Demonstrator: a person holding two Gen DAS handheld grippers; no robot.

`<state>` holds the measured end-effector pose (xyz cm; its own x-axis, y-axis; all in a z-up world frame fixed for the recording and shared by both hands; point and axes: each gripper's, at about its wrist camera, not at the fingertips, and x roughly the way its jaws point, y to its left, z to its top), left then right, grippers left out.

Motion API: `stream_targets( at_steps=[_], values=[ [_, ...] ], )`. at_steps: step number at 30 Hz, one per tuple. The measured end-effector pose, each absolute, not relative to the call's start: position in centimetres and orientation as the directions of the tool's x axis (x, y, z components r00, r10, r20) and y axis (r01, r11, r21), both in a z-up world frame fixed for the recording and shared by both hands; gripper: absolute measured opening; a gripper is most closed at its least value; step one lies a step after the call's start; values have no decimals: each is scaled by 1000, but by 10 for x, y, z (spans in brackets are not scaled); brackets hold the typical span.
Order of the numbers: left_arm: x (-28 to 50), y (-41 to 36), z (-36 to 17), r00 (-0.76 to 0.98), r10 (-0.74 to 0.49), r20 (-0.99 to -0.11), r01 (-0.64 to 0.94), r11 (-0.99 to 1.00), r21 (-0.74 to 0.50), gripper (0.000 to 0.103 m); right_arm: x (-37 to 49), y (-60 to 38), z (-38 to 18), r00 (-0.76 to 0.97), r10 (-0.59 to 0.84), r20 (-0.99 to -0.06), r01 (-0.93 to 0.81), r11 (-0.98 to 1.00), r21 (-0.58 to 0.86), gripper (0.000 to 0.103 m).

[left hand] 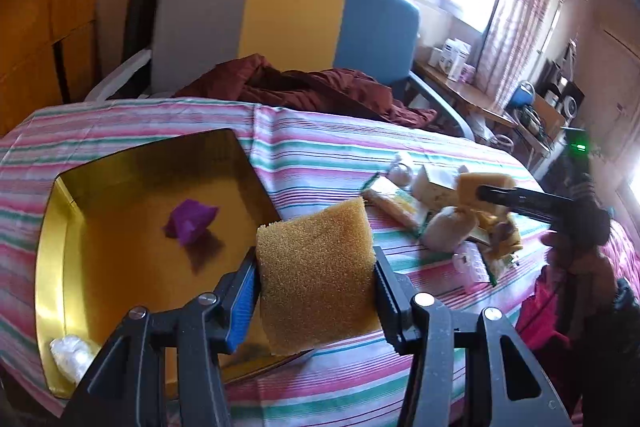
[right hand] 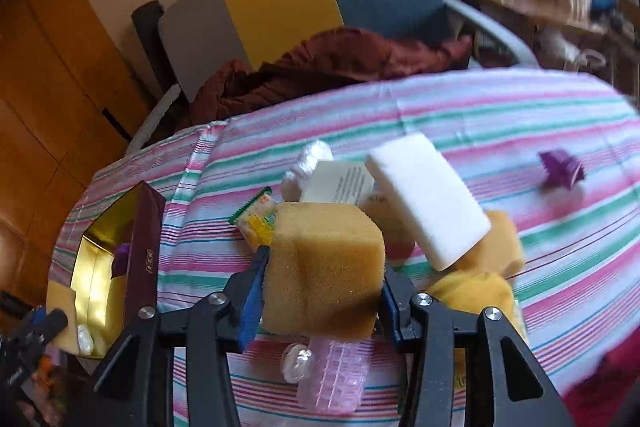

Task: Organize objects
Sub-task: 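Grasp a yellow sponge with the left tool while the right tool grasps another sponge, then lower both sponges into the gold tray and open both tools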

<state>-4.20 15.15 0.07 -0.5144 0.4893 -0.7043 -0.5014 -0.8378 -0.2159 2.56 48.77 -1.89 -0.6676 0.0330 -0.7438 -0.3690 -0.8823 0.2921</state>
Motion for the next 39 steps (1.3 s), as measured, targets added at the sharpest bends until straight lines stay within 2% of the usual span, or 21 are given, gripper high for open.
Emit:
stream_targets(
  at_steps=[7,10,15,22,28,39],
  values=[
    [-51,93,-7,-561,429,-708,-383,-893,-237,52,33,438,28,-756,77,-650,-287,-932,223,49],
    [-56,62,-11,-584,393,-710,-317,-916,-246,52,28,413,39,-784,-12,-620,-190,-947,259,49],
    [-62,19,-16,-614,332,-716,-226,-943,-244,52,13,356,37,-768,-134,-626,-51,-962,269,49],
    [-69,-13,-21,-628,279,-726,-178,-960,-216,52,-8,266,26,-707,-299,-641,139,-947,288,49],
    [-83,-15,-16,-647,252,-720,-168,-968,-188,53,-20,214,5,-648,-339,-682,204,-940,273,49],
    [-94,-10,-19,-655,197,-729,-163,-979,-118,56,-38,188,-12,-621,-337,-707,206,-941,267,49]
  ],
)
